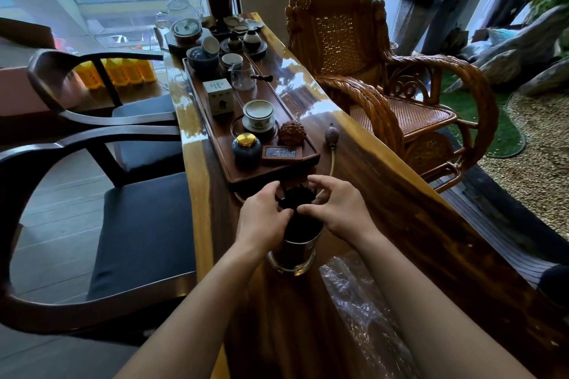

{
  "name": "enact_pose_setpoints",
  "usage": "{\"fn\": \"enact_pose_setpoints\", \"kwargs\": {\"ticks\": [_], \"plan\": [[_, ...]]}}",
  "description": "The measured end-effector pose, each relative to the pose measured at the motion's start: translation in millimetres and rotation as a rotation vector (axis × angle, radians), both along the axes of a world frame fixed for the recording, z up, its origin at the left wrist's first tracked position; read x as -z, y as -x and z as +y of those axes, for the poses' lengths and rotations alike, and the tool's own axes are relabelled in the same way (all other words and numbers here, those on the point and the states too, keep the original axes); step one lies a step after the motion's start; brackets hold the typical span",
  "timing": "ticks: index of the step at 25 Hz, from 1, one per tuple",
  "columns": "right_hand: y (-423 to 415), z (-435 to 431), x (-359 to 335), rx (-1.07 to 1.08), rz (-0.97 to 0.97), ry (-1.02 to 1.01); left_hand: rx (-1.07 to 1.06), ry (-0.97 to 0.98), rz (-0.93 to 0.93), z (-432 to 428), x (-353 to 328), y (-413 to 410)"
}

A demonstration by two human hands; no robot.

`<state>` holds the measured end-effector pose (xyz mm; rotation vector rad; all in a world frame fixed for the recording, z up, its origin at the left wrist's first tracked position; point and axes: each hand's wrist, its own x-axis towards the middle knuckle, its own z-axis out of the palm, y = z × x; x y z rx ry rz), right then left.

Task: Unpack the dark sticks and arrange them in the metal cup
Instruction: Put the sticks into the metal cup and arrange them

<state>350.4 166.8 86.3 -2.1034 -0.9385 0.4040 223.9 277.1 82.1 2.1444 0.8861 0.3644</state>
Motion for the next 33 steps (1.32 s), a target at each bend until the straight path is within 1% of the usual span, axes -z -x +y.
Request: {"fn": "enact_pose_setpoints", "kwargs": {"ticks": [3, 5, 6, 8, 10, 12, 14, 15, 18, 20, 24, 29, 33], "plan": [[1, -22, 9, 0.086, -0.01, -0.107, -0.096, -0.002, -0.111, -4, 7, 14], [6, -34, 16, 0.126, 0.015, -0.205, -0.133, -0.002, -0.17, -6, 11, 23], [10, -40, 20, 0.14, 0.037, -0.243, -0.147, -0.004, -0.182, -8, 12, 27], [17, -47, 28, 0.18, 0.053, -0.271, -0.163, -0.007, -0.141, -9, 16, 32], [25, -51, 36, 0.24, 0.051, -0.238, -0.145, -0.018, -0.093, -8, 18, 32], [30, -49, 40, 0.287, -0.017, -0.155, -0.131, -0.035, -0.116, -7, 17, 26], [29, -41, 39, 0.281, -0.118, -0.086, -0.133, -0.031, -0.157, -5, 13, 19], [27, -35, 36, 0.276, -0.13, -0.079, -0.136, -0.019, -0.171, -3, 13, 17], [17, -20, 30, 0.243, -0.061, -0.063, -0.13, 0.004, -0.189, 0, 13, 16], [14, -13, 30, 0.203, -0.068, -0.028, -0.099, -0.017, -0.199, -1, 15, 19], [14, -4, 28, 0.199, -0.068, -0.052, -0.067, -0.072, -0.206, -1, 16, 16], [16, -4, 26, 0.2, -0.074, -0.087, -0.103, -0.084, -0.228, 4, 11, 7], [12, -4, 25, 0.173, -0.067, -0.054, -0.102, -0.039, -0.155, 6, 15, 6]]}}
